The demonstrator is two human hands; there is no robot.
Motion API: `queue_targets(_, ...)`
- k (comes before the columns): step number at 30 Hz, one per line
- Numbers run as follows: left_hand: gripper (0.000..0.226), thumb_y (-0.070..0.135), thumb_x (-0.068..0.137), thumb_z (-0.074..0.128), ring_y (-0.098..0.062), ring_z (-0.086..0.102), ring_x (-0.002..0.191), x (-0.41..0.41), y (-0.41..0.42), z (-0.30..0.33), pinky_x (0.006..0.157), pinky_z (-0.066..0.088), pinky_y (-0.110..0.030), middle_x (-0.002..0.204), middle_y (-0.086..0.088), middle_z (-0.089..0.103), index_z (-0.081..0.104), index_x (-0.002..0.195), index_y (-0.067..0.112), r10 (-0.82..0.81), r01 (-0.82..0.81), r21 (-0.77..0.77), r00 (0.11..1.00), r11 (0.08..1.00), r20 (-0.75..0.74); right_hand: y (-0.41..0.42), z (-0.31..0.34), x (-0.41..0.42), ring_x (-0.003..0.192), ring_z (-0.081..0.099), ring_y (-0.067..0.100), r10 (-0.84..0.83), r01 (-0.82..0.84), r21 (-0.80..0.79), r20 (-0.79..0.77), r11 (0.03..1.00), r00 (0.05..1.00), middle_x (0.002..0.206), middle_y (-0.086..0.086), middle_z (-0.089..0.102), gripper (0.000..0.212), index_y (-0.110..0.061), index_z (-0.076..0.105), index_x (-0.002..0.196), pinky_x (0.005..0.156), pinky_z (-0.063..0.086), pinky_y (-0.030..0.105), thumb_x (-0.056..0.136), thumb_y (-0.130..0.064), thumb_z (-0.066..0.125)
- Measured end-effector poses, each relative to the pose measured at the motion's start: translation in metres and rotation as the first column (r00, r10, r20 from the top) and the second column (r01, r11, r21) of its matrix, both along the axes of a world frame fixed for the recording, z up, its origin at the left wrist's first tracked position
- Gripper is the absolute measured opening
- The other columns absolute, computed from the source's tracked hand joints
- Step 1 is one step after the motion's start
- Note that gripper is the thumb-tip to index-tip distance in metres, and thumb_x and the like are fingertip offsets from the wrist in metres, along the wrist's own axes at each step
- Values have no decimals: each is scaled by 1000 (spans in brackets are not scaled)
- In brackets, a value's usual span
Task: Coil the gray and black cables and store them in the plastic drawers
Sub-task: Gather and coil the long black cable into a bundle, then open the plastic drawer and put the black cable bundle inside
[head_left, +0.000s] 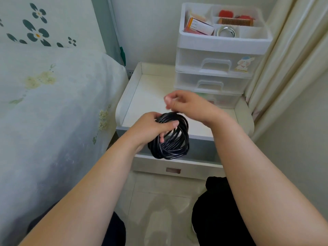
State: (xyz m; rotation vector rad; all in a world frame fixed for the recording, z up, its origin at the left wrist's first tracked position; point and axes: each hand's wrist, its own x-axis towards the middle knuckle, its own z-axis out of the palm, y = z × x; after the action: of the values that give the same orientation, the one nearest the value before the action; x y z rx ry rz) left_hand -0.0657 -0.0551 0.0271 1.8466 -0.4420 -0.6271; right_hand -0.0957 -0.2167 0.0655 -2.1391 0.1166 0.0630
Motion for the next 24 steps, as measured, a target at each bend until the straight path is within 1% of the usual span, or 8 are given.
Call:
queue_targets(2,32,38,80,73,-16,55,48,7,-10,-2,77,50,-37,47,0,54,57,73,12,131,-130,-42,991,991,20,-10,10,11,100,64,16,-343,299,334,81,894,936,105,0,67,25,-23,59,100,96,50,40,89,-45,59)
queue_targets(5,34,38,83,70,-12,54,46,17,-21,0,68,44,-29,49,0,53,54,67,13,271,-268,-130,962,955,6,-37,26,33,112,59,22,-588,430,760,-79,487,805,118,6,61,29,-19,54,113,92,51,38,90,-35,62)
queue_targets(8,36,37,86,67,-11,53,48,25,-28,6,66,37,-20,52,-3,52,52,65,12,325,-324,-229,945,918,-31,-53,42,54,122,50,27,-658,481,857,-255,185,708,138,11,47,67,-15,39,139,98,47,39,85,-40,68)
queue_targets(11,37,39,87,65,-10,53,51,31,-30,12,63,37,-15,56,-5,51,51,67,11,326,-328,-299,943,896,-58,-62,52,74,126,43,29,-717,546,836,-408,-46,565,142,9,39,69,-19,37,140,104,36,43,82,-38,70)
queue_targets(16,37,37,86,67,-12,51,51,41,-31,18,78,41,-26,47,4,48,50,62,15,334,-354,-385,935,852,-118,-73,63,95,80,48,17,-750,513,833,-473,-208,463,109,1,50,33,-17,53,110,88,49,29,80,-22,66)
queue_targets(18,37,37,85,68,-14,51,52,43,-30,19,91,45,-38,48,4,48,49,62,15,334,-369,-408,930,835,-157,-73,64,93,80,48,17,-736,484,842,-481,-237,476,108,1,50,38,-18,55,112,91,49,29,78,-23,68)
queue_targets(21,31,36,84,70,-17,51,54,45,-30,18,104,39,-54,49,3,47,54,69,14,293,-374,-467,926,802,-239,-69,58,86,94,55,19,-748,520,841,-441,-151,496,101,6,48,49,-14,50,121,91,47,32,80,-32,70)
queue_targets(24,27,33,84,71,-17,48,51,46,-30,19,82,49,-43,50,2,44,63,91,8,216,-382,-559,915,736,-340,-65,53,78,84,52,18,-765,537,828,-448,-160,462,97,7,50,49,-11,50,122,81,46,32,82,-33,70)
